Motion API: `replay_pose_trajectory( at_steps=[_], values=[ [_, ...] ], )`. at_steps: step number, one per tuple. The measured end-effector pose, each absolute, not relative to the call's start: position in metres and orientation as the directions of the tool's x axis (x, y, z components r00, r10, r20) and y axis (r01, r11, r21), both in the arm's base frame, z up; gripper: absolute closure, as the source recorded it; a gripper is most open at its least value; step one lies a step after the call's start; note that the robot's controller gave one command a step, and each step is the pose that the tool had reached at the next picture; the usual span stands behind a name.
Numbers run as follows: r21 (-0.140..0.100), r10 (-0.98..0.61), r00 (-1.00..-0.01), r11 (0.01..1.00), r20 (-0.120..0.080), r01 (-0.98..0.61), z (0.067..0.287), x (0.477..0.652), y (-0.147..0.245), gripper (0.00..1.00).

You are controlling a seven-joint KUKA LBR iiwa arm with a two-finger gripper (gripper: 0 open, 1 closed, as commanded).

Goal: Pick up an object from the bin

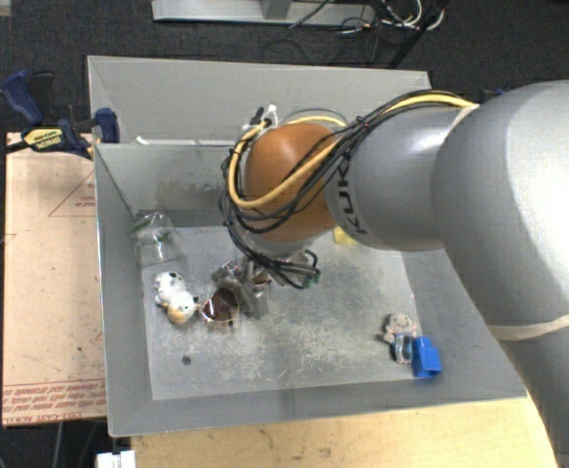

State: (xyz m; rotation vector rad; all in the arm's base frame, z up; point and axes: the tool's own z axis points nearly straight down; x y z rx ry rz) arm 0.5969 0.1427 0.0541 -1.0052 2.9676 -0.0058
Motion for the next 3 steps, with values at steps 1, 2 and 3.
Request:
replay_pose_trajectory(
  at_steps=[1,2,3],
  values=[
    [-0.005,-0.608,-0.794,0.794,-0.007,-0.608,0.060,0.596,0.143,1.00],
    [0.000,-0.606,-0.795,0.795,-0.001,-0.606,0.072,0.594,0.143,1.00],
    [0.002,-0.607,-0.795,0.795,0.000,-0.607,0.092,0.594,0.143,1.00]
  ],
)
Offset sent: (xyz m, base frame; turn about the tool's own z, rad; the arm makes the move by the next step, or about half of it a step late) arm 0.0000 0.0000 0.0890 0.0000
